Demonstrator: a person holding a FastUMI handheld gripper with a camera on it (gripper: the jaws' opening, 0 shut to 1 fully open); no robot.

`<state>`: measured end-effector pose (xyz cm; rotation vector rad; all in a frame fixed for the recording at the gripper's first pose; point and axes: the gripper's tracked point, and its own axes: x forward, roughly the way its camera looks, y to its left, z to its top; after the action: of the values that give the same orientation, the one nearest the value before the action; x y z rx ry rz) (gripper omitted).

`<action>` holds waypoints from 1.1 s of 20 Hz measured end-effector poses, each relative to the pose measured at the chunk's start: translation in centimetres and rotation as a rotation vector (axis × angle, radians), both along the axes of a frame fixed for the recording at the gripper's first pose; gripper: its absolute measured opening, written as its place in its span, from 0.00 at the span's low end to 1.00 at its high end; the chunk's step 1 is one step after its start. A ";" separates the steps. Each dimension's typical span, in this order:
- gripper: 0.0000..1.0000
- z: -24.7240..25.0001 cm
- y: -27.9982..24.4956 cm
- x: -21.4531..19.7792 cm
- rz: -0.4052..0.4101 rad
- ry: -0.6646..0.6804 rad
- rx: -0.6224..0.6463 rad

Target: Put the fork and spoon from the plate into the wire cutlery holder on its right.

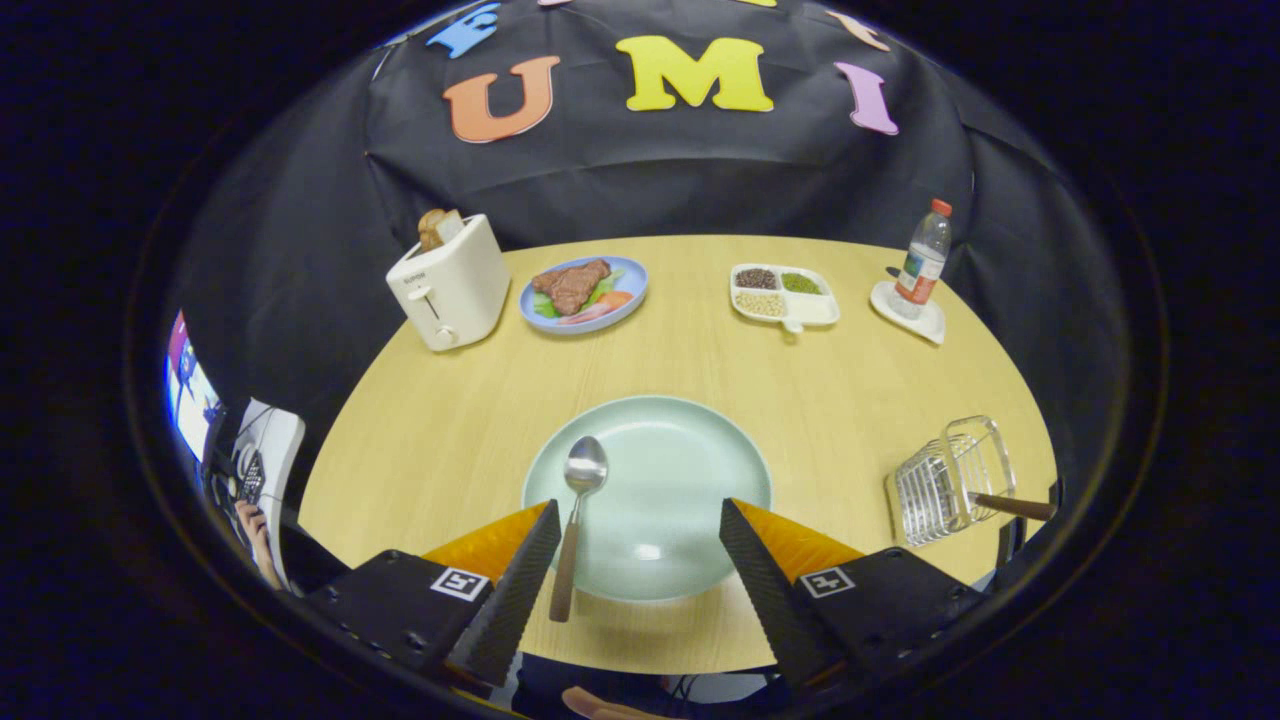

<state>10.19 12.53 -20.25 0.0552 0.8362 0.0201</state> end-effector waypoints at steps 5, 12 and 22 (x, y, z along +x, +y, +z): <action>0.96 -3.1 1.9 0.7 0.009 0.067 -0.004; 0.96 -7.1 3.2 1.4 0.013 0.166 -0.013; 0.50 -9.2 3.4 1.6 0.010 0.227 -0.034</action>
<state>11.78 15.98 -29.44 0.0214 1.0638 0.0095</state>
